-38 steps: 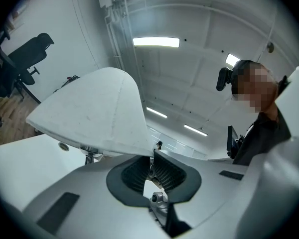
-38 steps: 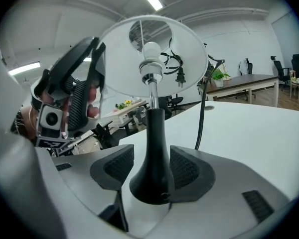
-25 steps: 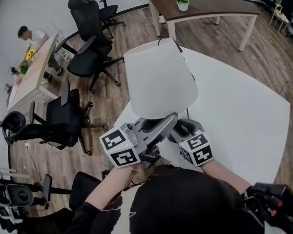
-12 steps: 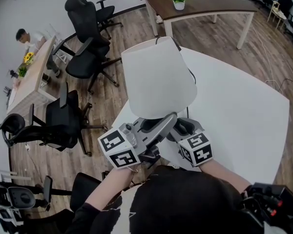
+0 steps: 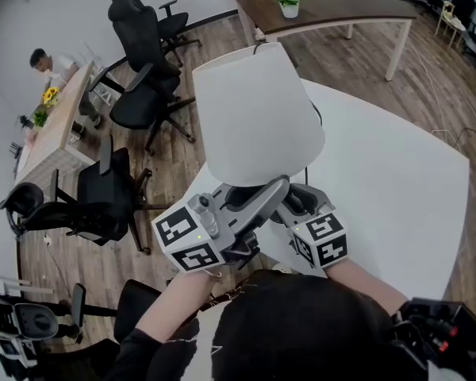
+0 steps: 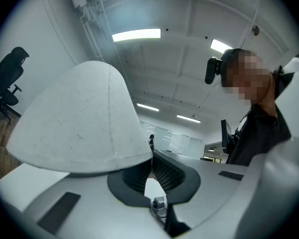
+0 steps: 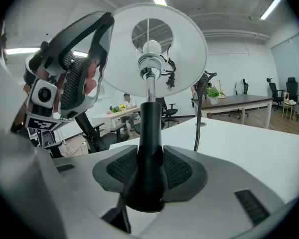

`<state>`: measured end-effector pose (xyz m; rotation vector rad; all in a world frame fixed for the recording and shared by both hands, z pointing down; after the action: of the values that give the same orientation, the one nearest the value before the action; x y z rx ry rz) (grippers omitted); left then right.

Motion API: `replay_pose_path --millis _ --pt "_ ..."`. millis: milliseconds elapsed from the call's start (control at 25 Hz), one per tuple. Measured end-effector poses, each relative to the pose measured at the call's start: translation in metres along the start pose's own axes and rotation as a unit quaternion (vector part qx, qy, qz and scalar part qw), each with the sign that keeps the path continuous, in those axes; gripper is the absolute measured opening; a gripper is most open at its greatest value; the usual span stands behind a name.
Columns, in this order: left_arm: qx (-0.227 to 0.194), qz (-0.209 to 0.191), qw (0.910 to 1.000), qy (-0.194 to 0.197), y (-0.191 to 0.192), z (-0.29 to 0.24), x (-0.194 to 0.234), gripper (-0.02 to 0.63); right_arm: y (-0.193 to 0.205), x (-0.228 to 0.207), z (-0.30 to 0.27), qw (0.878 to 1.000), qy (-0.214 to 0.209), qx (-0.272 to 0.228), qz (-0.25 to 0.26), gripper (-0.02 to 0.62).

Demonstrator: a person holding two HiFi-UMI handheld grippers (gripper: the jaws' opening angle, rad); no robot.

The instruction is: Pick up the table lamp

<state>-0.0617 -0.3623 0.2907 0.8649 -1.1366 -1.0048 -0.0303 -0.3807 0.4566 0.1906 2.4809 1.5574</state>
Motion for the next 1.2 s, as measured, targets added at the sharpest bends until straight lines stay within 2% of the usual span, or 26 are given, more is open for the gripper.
replay_pose_path --millis 240,640,960,1200 --pt "0.009 -0.019 0.9995 0.023 0.0 -0.03 -0.032 0.021 -0.001 -0.016 0.04 1.0 0.013 -0.018 -0.009 0.172" --pt "0.002 -0.026 0.9987 0.044 0.022 -0.088 -0.13 0.021 0.02 -0.044 0.146 0.999 0.032 -0.031 -0.004 0.172" --pt "-0.014 -0.036 0.9981 0.048 0.058 -0.116 -0.217 0.021 0.061 -0.051 0.236 0.999 0.03 -0.027 0.004 0.172" --pt "-0.019 -0.042 0.998 0.043 0.087 -0.122 -0.278 0.021 0.098 -0.04 0.294 1.0 0.018 -0.02 0.005 0.172"
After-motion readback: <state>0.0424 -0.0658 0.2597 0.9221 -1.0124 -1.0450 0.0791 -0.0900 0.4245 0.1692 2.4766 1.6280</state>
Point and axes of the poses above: the fingertips, and each gripper's own axes: z backward along the fingers, x to its left, y out of its underside, the point moved 2 cm from there along z, backward along the fingers, and after that the axes turned 8 degrees about y, right-handed, at the moved point
